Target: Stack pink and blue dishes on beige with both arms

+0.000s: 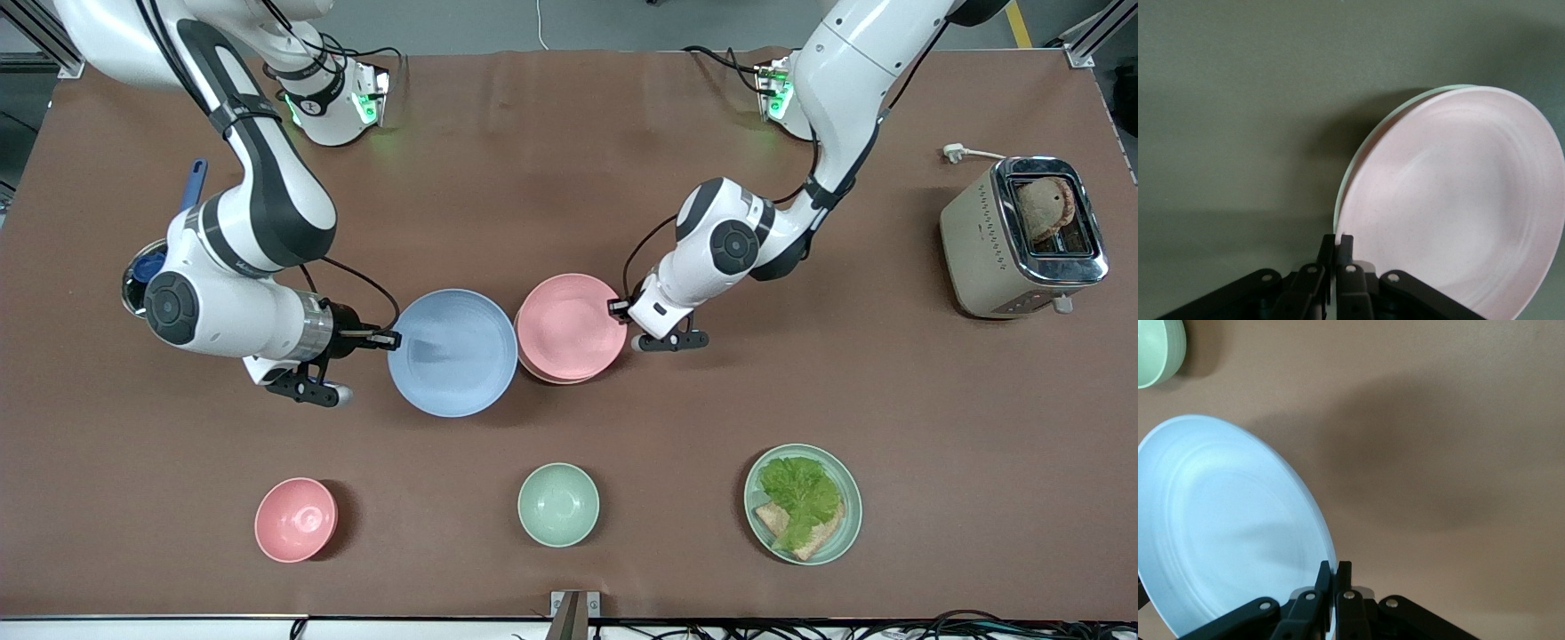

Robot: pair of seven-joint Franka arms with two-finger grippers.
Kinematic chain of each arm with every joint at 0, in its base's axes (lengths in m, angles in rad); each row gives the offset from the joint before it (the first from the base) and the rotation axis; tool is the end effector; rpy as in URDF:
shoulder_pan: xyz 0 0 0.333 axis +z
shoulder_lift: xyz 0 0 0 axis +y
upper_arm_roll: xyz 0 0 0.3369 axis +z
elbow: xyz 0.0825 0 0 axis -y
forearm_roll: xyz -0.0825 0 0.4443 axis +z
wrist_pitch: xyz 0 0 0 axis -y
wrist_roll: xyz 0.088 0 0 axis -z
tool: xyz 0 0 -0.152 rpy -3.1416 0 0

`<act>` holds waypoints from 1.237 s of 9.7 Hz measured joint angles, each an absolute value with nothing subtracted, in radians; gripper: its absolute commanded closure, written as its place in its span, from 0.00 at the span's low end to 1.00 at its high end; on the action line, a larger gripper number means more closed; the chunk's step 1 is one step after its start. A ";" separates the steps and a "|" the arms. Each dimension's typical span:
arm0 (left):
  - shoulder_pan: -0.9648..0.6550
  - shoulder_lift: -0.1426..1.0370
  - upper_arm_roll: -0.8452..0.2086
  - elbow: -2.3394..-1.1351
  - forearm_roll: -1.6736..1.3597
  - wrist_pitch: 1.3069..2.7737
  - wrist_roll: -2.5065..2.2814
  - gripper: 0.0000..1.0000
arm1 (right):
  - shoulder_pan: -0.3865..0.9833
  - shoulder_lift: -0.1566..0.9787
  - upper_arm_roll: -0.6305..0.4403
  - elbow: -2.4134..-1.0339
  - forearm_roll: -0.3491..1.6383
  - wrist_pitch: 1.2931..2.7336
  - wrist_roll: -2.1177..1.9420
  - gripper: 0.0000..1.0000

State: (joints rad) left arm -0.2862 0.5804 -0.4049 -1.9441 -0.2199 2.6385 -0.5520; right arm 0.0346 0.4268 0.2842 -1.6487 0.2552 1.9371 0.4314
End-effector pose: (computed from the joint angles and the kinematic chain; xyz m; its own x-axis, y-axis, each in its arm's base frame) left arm 0.5338 -0.4401 0.1443 0.9894 0.1062 -0.0986 0.1337 -0.9311 0.3393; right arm 0.6723 0.2351 0.3175 0.9436 -0.1930 -0.2691 -0.2605 -0.9343 -0.2434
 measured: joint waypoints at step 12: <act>0.048 0.178 -0.378 -1.430 0.082 1.730 -0.403 0.00 | 0.138 0.436 0.442 -1.884 0.254 2.326 0.643 0.98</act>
State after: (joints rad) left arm 0.0482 0.1784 -0.3778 -1.4304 0.0823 1.7298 -0.4028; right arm 0.1382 0.4357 0.4422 -1.8836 0.2543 2.3262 0.6435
